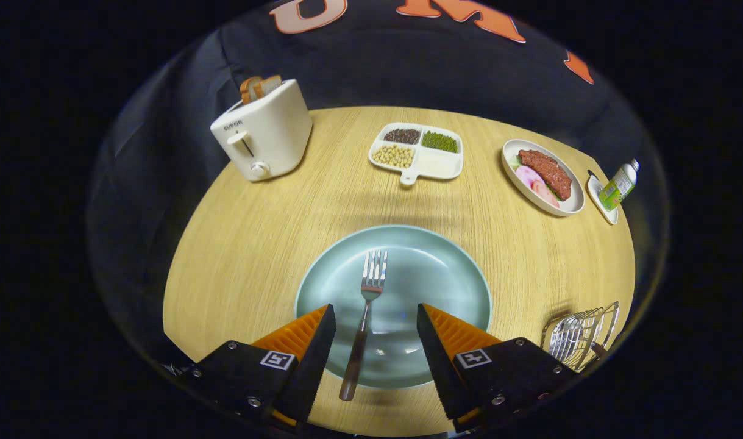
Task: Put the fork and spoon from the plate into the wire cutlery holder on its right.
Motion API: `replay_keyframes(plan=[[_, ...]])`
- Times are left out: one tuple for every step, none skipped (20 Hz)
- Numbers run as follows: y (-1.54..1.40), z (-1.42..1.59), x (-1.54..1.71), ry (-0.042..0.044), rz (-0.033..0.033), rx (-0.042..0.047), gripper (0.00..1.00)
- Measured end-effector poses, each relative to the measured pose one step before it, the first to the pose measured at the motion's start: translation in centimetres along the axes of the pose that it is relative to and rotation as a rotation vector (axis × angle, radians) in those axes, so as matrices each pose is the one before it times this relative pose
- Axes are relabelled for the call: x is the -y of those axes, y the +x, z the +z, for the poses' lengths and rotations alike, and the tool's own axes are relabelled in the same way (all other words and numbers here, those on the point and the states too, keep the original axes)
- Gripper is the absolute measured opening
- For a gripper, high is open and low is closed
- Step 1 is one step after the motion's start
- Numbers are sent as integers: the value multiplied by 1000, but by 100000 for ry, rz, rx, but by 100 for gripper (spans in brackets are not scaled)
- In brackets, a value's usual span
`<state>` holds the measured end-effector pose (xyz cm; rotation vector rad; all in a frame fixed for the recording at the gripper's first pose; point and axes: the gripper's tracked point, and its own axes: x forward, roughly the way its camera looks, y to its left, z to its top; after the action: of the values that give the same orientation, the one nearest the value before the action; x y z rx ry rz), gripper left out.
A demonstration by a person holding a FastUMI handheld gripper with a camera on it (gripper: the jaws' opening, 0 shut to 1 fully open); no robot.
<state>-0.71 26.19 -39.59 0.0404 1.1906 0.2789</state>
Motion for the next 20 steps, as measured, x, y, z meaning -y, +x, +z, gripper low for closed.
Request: replay_keyframes(plan=[[463,-981,-193,-995,-18,-4941,77],[291,-743,-158,-934,290,-4416,75],[348,-789,-52,-921,-805,-3844,73],[435,-532,-40,-1066,-571,-2517,71],[330,-500,133,-686,-859,-2966,68],[224,-403,-94,-180,241,-2575,65],[299,-100,-16,96,-216,-1676,60],[88,-85,32,192,-441,-947,54],[244,104,19,563,-20,-626,49],[150,93,144,648,-948,-425,43],[132,184,213,1384,-712,-117,37],[-213,141,330,2520,-643,-228,31],[-175,-92,-91,2022,1166,-601,18],[160,136,7,945,1493,251,13],[-174,203,-112,247,1400,674,10],[-389,287,112,-247,752,1694,9],[-404,218,163,-235,456,1940,8],[-500,276,129,603,852,1595,8],[-739,-52,121,803,1193,1059,7],[-856,14,394,913,665,1593,7]])
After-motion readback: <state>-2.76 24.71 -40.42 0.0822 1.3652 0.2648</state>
